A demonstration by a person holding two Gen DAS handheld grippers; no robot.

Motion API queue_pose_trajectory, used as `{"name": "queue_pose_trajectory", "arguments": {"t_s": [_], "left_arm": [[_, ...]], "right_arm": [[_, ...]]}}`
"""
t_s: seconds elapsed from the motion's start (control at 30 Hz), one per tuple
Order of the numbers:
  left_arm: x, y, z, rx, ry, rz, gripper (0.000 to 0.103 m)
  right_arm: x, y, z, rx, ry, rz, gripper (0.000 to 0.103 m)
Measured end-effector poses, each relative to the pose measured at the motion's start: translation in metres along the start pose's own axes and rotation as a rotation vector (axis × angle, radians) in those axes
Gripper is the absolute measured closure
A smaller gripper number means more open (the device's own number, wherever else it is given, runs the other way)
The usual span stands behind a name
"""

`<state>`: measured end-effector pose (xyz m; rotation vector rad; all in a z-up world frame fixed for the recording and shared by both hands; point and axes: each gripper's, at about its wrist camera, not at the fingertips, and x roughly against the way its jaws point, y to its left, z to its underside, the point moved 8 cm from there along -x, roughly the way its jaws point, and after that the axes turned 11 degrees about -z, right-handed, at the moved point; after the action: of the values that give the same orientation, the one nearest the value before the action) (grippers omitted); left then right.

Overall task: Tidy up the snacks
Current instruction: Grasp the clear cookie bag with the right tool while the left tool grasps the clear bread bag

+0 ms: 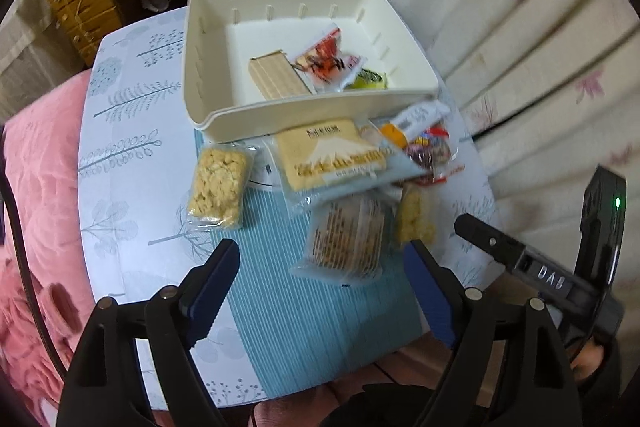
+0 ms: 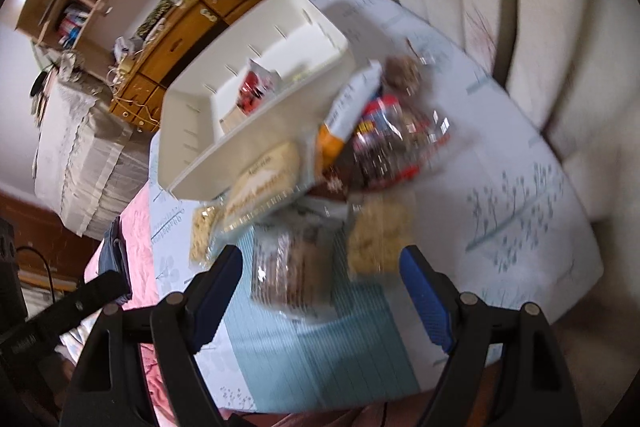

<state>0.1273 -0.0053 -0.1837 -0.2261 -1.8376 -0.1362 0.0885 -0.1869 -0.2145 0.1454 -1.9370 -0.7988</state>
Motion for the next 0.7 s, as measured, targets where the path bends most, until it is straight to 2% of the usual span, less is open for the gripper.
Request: {"name": "queue_pose_trajectory", "arguments": {"t_s": [0.17,0.33,0.7], "left_arm": [[-0.015,-0.017,0.015,-0.084,0.008,-0.006,0.016],[-0.043,-0.031,0.025,-0.140,0.085,-0.013,0.015],[-0.094,-0.052,0.023,-0.176,0.203,-0.046,0.012]], "right_arm": [[-0.008,-0.017,0.020,-0.098,0.046,0.007,0.021],[-0.021,-0.033,0.029,-0.175,0.102,0.037,0.021],[-0.055,-0.053,0.020,-0.266,0.227,0.047,0.021]]}}
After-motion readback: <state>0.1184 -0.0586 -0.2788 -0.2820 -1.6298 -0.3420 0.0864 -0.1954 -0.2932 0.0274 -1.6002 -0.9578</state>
